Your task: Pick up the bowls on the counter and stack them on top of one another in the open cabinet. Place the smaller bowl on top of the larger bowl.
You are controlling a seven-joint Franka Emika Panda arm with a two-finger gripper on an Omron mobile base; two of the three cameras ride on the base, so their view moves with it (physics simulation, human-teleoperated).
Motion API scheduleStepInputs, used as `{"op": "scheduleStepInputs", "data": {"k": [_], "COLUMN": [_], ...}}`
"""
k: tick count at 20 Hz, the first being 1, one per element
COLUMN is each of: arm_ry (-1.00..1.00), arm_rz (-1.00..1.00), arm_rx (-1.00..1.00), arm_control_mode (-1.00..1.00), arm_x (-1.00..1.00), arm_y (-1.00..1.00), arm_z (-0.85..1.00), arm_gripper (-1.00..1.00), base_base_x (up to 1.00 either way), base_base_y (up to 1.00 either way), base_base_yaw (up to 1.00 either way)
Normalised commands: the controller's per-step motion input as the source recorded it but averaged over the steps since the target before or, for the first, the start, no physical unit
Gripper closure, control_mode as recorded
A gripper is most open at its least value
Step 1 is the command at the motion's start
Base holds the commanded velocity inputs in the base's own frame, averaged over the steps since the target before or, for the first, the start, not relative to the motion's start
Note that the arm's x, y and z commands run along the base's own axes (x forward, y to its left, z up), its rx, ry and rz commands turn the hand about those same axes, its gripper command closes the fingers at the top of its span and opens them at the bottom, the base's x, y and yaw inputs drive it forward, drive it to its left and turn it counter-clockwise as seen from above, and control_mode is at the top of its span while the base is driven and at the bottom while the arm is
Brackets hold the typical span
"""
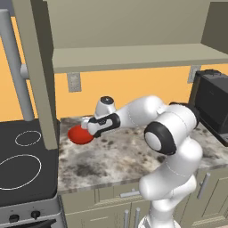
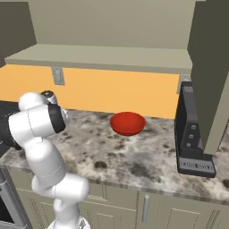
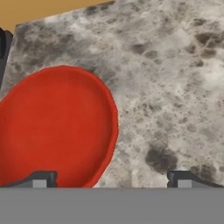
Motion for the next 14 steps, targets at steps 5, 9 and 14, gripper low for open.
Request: {"op": "scheduleStepInputs", "data": {"k": [5, 9, 14], "arm_ry": [0.00, 0.00, -0.02], "arm_rz": [0.00, 0.00, 0.00], "arm_rx": [0.00, 0.00, 0.00], "arm_control_mode": [-1.00, -1.00, -1.00], "arm_x": [0.18, 0.20, 0.23], "arm_y": [0.02, 0.09, 0.20], "arm_z": [-0.20, -0.22, -0.23], "arm_gripper": [-1.00, -1.00, -1.00], "base_base_x": [0.00, 0.00, 0.00], "base_base_y": [0.00, 0.00, 0.00], "base_base_yaw": [0.00, 0.00, 0.00]}}
